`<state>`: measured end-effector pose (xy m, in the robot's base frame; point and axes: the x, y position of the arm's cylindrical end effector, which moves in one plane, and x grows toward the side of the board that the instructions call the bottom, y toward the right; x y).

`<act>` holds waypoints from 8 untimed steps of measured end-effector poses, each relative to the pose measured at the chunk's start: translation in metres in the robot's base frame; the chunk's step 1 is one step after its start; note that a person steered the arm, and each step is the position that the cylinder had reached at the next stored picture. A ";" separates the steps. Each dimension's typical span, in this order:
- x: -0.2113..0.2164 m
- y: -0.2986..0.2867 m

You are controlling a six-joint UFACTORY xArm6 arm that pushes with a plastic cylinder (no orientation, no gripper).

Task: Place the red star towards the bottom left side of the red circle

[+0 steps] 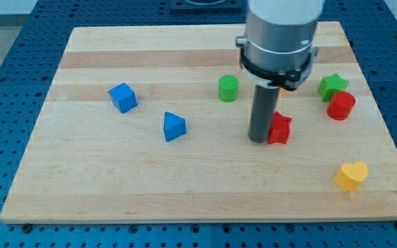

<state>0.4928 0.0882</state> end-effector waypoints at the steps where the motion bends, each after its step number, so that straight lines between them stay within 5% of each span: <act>1: -0.010 0.041; 4: -0.018 0.098; 6: 0.026 0.098; 8: 0.014 0.049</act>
<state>0.5067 0.1368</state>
